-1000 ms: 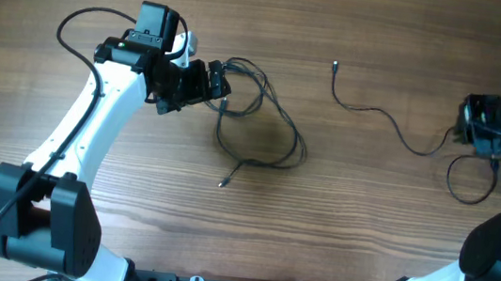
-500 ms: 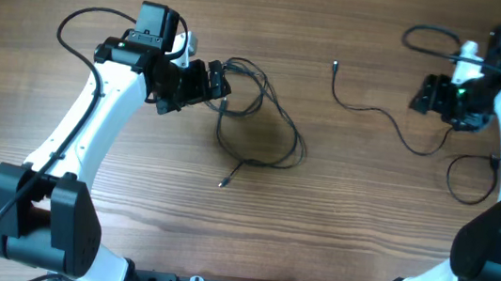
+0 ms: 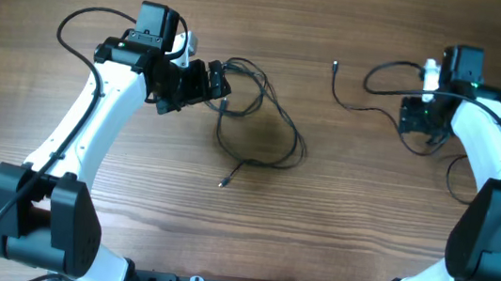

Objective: Untangle cables

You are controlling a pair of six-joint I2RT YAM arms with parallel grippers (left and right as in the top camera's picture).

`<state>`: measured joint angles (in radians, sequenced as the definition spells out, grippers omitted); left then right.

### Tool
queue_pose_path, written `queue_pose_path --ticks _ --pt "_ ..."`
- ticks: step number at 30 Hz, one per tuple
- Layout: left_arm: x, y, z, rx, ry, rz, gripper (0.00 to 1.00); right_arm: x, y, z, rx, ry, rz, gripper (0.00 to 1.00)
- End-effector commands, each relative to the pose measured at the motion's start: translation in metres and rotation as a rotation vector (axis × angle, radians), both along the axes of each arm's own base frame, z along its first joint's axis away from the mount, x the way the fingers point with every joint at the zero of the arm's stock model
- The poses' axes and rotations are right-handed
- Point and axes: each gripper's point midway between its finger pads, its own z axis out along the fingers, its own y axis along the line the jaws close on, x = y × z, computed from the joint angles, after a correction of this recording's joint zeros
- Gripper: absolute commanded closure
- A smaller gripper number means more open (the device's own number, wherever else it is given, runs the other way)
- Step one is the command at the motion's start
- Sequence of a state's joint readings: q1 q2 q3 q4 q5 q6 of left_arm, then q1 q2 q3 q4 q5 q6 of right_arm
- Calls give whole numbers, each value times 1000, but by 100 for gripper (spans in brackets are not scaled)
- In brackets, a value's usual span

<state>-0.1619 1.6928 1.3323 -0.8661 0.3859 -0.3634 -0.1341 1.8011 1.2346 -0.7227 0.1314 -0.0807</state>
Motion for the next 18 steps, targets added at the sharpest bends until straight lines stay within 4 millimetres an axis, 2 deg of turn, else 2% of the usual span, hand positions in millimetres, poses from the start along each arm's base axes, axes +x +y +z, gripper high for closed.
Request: queue_pose_path --ticks 1,3,6,10,11,12,16,18 --pt "-1 0 -6 12 6 -15 0 -10 -42 -1 -62 -43 -363 38" --pt "-1 0 -6 12 6 -14 0 -13 -60 0 -54 -79 -494 38" --pt "-1 0 -6 12 6 -15 0 -9 -71 -1 -28 -116 -520 37" --pt "-1 0 -6 12 6 -15 0 -4 -53 -15 121 -135 -500 48" --pt "-1 0 -6 12 6 -15 0 -7 -51 -19 136 -131 -529 57" --pt "-1 0 -6 12 6 -14 0 -10 -50 -24 145 -131 -561 62" --pt "-1 0 -6 12 6 -14 0 -21 -50 -51 144 -166 -620 62" --pt "-1 0 -6 12 6 -15 0 -20 -52 -58 137 -208 -618 62"
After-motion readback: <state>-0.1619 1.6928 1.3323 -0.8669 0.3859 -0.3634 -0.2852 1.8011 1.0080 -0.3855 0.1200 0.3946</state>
